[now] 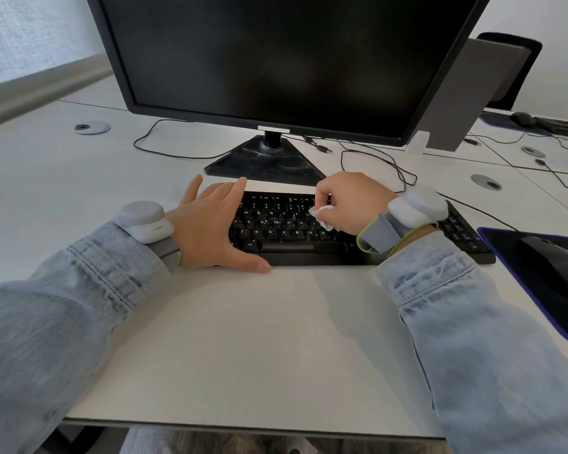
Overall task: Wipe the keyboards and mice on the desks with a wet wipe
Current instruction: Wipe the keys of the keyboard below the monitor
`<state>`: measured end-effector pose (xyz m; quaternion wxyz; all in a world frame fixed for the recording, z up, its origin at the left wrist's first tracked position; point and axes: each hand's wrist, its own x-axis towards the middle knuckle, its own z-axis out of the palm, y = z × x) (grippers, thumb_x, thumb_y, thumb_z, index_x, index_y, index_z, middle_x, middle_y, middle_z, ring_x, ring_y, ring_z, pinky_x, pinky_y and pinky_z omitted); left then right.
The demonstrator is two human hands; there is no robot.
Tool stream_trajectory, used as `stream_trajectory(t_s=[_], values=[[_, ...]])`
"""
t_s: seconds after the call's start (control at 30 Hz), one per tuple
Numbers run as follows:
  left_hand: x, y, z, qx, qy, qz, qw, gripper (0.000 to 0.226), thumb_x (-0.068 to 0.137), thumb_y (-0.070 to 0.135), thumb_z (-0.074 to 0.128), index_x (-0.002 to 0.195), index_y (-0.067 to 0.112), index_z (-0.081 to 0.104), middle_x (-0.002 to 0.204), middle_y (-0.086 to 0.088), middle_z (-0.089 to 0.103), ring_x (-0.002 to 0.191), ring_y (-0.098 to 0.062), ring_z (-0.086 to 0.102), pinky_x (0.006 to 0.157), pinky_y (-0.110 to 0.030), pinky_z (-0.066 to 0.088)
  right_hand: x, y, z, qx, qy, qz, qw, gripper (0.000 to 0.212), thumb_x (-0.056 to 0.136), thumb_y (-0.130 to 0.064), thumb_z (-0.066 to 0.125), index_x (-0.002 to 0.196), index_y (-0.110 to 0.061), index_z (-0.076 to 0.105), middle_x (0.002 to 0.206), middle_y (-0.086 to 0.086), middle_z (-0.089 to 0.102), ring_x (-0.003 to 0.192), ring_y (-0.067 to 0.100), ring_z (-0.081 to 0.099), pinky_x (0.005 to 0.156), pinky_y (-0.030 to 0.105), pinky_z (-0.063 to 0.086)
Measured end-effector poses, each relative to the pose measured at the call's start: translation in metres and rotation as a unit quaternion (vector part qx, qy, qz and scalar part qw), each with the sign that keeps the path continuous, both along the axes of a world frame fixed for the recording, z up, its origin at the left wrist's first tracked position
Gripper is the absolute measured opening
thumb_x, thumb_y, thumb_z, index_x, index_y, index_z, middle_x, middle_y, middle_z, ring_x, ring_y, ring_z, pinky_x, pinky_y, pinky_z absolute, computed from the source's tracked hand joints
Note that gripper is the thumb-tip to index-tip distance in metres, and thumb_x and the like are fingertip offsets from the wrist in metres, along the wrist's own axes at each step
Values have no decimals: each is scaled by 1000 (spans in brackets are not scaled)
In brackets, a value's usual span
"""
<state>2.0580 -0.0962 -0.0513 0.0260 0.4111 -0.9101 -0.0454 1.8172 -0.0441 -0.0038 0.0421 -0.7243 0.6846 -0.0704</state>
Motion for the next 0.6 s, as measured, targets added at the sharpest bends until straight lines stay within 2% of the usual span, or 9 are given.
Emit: stream_trajectory(t_s=[0.1,0.2,0.27,0.4,0.47,0.6], values=[[1,-1,-1,-1,2,0,1000,155,44,106,33,159,9,-8,165,0,16,154,-16,6,124,-50,-12,-8,4,3,-25,-24,5,999,8,85,-21,60,78,-22,64,69,-15,56,75,14,61,69,26,48],[1,-1,-1,3,1,1,1000,155,45,106,33,159,10,-9,165,0,15,154,-16,5,124,-49,-12,-1,6,3,-31,-58,35,997,8,85,-21,60,80,-24,65,65,-13,56,65,5,54,57,22,38],[1,-1,0,7,2,1,1000,155,44,106,33,159,10,-9,165,0,15,154,-16,5,124,-49,-12,5,7,1,-5,-46,53,998,9,85,-20,59,79,-25,64,63,-13,57,62,4,52,55,21,34],[1,-1,-1,4,1,0,1000,155,44,106,32,159,10,-8,165,-1,15,154,-17,6,124,-50,-11,-4,5,3,-11,4,35,999,10,85,-14,59,79,-17,66,66,-15,52,68,8,52,56,18,33],[1,-2,-2,3,3,1,1000,156,44,107,32,159,10,-8,165,0,16,154,-16,5,124,-51,-11,-12,6,4,-30,15,11,999,11,84,-13,58,79,-19,65,71,-15,51,75,12,52,55,16,32],[0,-2,-2,7,4,1,1000,156,44,107,33,159,10,-9,165,0,15,154,-15,5,124,-50,-12,-21,9,5,-109,-68,-13,992,8,84,-20,59,85,-23,66,75,-11,60,72,6,54,57,16,34]])
